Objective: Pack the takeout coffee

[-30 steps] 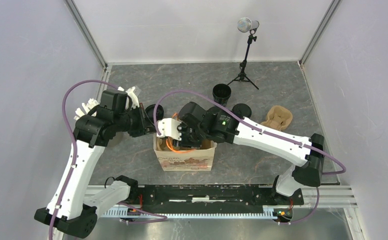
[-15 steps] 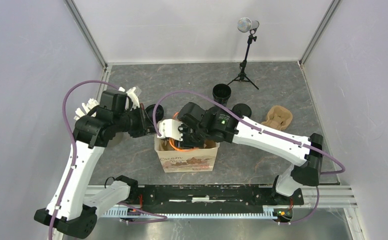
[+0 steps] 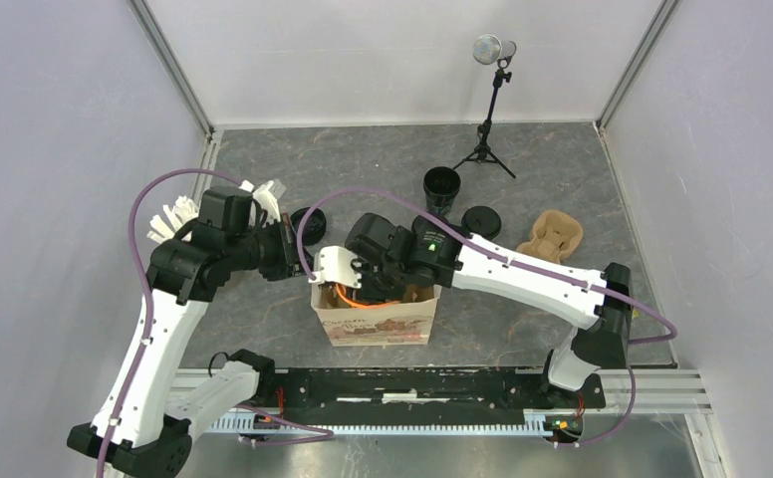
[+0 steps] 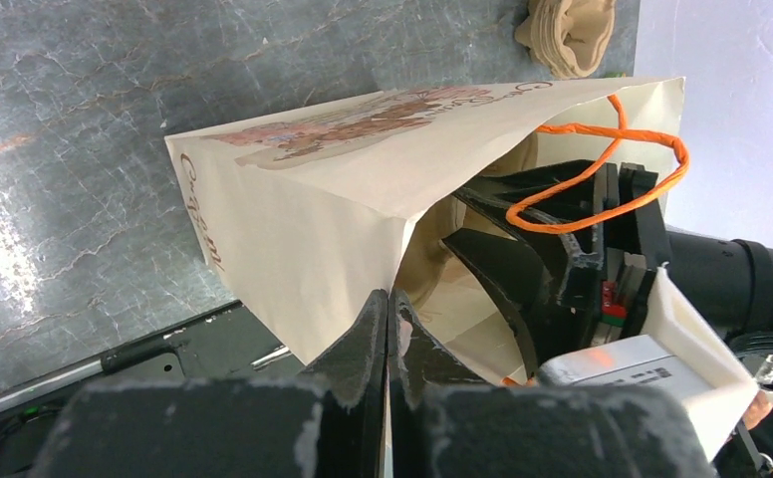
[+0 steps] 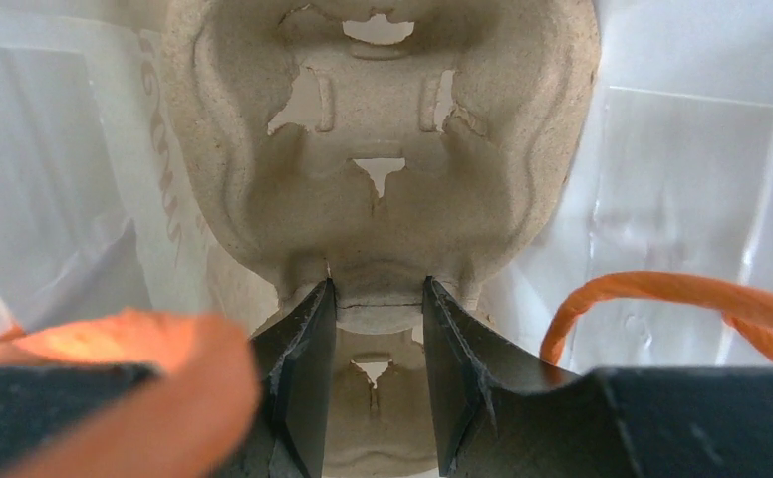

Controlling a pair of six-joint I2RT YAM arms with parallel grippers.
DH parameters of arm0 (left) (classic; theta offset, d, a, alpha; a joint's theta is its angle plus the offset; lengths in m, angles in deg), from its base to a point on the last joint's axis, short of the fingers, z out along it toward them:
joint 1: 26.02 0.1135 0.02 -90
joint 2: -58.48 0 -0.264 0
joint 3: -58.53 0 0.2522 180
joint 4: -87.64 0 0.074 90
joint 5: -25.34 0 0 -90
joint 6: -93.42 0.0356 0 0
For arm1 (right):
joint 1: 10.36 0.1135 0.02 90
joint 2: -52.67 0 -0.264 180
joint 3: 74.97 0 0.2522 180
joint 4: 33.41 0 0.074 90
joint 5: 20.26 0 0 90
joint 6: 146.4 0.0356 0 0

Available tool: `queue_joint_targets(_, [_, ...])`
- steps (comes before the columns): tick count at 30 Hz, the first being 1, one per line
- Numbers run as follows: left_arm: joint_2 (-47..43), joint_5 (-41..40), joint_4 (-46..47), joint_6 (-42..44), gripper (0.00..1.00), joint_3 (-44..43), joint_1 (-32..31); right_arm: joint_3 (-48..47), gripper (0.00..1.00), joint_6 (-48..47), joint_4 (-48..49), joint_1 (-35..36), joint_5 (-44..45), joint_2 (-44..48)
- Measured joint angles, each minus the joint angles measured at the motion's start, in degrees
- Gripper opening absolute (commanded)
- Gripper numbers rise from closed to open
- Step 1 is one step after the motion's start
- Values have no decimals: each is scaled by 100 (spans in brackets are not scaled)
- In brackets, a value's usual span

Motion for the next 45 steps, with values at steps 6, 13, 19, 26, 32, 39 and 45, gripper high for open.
queue_joint_targets(6, [-107,33,15,-2,3,129,0,-9,44,149,-151,164,114,-199])
queue_joint_targets(13, [-188,125,17,-2,3,168,0,-9,61,326,-210,302,299,-282])
queue_joint_targets(19, [-245,140,24,-2,4,234,0,-120,67,479,-157,302,494,-280])
queue_joint_targets(26, [-238,136,15,4,7,234,0,-131,64,605,-52,302,516,-140])
queue_joint_targets(32, [-162,46,-83,20,7,127,0,-400,65,793,57,302,522,57])
queue_joint_targets(39, [-83,-83,-186,114,10,57,0,-632,67,1257,555,302,1036,610])
queue_joint_targets(45, [-13,-297,-245,319,14,-2,0,-72,70,1373,1604,302,1749,1652])
